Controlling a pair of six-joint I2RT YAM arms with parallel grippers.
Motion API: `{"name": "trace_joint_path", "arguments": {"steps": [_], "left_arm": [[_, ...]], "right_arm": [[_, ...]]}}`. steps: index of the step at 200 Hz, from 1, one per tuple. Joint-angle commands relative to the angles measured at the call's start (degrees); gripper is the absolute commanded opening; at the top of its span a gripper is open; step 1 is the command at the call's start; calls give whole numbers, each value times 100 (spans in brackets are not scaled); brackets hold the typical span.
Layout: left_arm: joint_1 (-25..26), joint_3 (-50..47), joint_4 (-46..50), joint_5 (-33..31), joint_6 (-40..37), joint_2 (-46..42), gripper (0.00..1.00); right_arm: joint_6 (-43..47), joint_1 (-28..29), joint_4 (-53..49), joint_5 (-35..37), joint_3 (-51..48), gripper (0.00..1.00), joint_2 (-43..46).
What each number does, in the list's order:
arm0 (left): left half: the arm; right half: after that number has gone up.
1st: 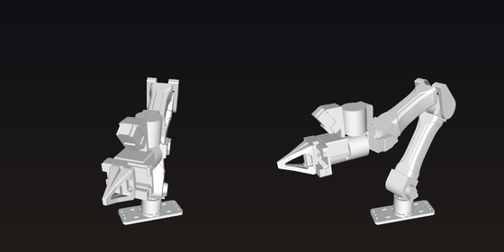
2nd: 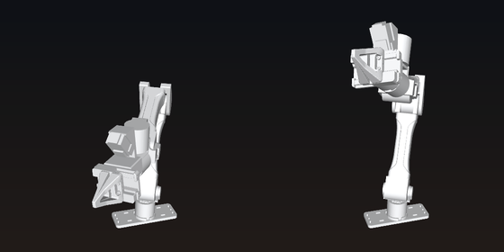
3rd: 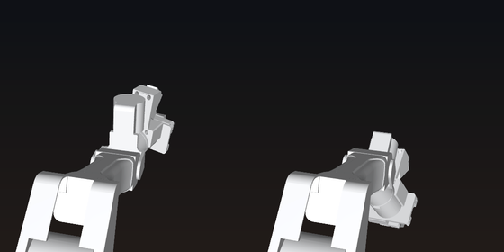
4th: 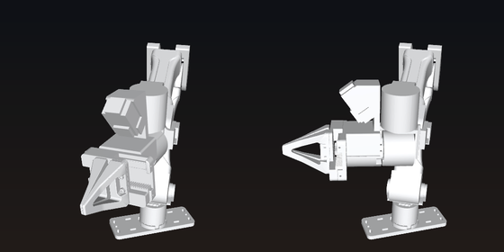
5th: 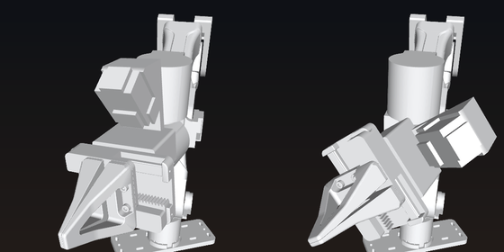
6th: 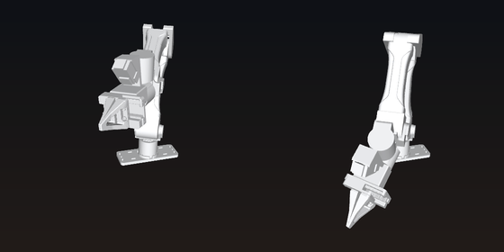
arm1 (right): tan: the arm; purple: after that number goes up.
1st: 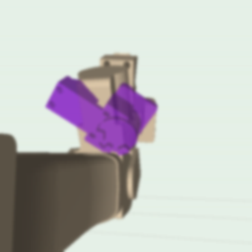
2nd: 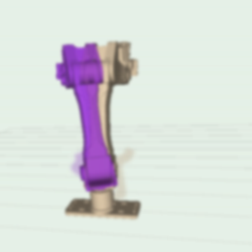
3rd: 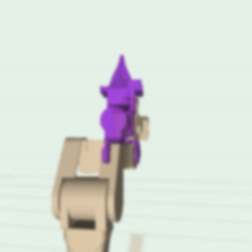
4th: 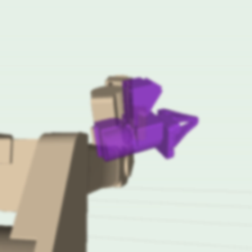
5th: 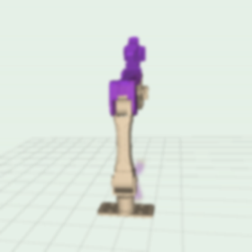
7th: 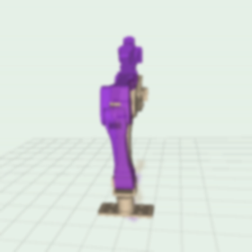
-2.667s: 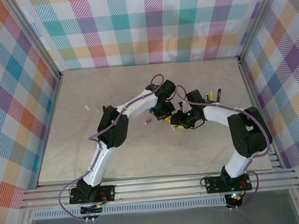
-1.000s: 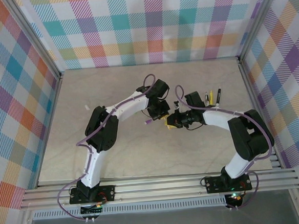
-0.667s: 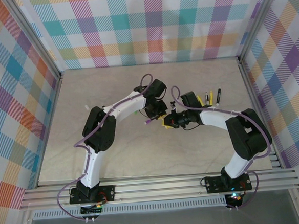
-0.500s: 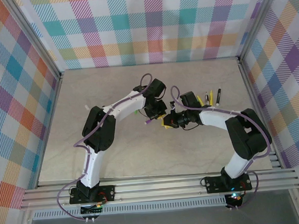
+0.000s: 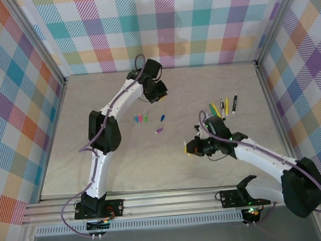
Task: Open the pen caps
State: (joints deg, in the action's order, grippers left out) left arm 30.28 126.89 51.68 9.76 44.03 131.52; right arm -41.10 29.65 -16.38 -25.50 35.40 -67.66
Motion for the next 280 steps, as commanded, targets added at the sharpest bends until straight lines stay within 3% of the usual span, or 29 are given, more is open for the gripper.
{"name": "trace_joint_path", "arguments": {"steps": [1,35,66,108,160,171,190,232,251,273,280], "left_arm": [[243,-199,395,-99,-396,-160,0],[136,-410,640,77,-859,-158,0],[136,-324,812,72,-1104,64,0],[86,-111,1106,-321,-1222,388,0],[-208,-522,1062,-706,-1423,420,0],[-250,-625,1013,-696,-1452,438,0],[-275,-703,933,-712,-1512,482,11],[-269,-576,984,-821,-1594,692,26],[-277,-565,954,-889,-1568,604,28],[-277,-504,966,-1032,-1580,416,29],[-277,-472,984,-1133,-1586,336,29]], "right_arm": [[712,-402,-730,1212,809,0,-696],[1501,-884,-1161,1869,2002,0,-2289],[1781,-1056,-1393,2255,2799,0,-3229],[1885,-1102,-1664,2704,3479,0,-3933],[1930,-1107,-2022,2775,3894,1,-4327],[1916,-1104,-2090,2762,3944,8,-4361],[1895,-1102,-2165,2832,3966,21,-4328],[1922,-1104,-2406,2936,4054,29,-4189],[1937,-1107,-2475,2911,4063,37,-3968],[1938,-1104,-2557,2904,4052,39,-3570],[1947,-1108,-2584,2859,4059,46,-3439]]}}
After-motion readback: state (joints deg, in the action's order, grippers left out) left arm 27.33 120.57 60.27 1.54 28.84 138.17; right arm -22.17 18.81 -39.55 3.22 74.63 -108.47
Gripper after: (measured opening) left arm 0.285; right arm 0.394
